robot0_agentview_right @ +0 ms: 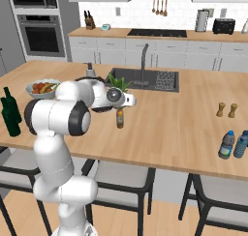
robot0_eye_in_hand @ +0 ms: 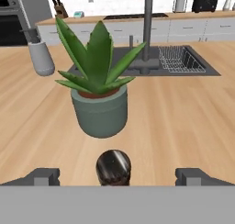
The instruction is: Move the plastic bottles in the middle to the plastics group, and the glass bottles in the middle to the glass group.
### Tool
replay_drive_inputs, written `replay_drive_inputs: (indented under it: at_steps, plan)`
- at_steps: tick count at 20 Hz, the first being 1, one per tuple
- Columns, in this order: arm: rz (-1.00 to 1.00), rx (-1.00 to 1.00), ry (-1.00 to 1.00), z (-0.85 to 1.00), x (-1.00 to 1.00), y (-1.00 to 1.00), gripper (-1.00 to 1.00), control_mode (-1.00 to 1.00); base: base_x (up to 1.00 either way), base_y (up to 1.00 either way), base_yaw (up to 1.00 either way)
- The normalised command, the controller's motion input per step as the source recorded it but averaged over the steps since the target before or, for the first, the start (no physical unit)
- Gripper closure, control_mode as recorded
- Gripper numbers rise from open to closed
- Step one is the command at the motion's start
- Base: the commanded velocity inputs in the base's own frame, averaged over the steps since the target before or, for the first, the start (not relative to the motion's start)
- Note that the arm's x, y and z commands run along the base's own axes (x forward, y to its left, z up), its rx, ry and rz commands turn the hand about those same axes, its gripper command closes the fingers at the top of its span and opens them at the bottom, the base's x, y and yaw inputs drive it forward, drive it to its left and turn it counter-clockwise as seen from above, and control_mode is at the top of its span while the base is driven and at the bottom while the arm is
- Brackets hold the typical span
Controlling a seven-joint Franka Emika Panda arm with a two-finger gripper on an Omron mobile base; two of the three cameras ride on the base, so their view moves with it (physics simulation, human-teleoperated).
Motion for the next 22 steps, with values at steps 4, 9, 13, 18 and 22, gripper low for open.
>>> replay_drive_inputs:
  at_steps: [4, 9, 13, 18, 22]
  plan:
    - [0.00, 0.00, 0.00, 0.00, 0.03, 0.01, -1.00, -1.00, 0.00, 0.00, 0.00]
    - [0.00, 0.00, 0.00, 0.00, 0.09, 0.06, -1.00, -1.00, 0.00, 0.00, 0.00]
    - [0.00, 0.00, 0.00, 0.00, 0.09, 0.03, -1.00, -1.00, 0.00, 0.00, 0.00]
    - [0.00, 0.00, 0.00, 0.00, 0.03, 0.00, -1.00, -1.00, 0.00, 0.00, 0.00]
    - [0.00, 0.00, 0.00, 0.00, 0.06, 0.00, -1.00, -1.00, 0.00, 0.00, 0.00]
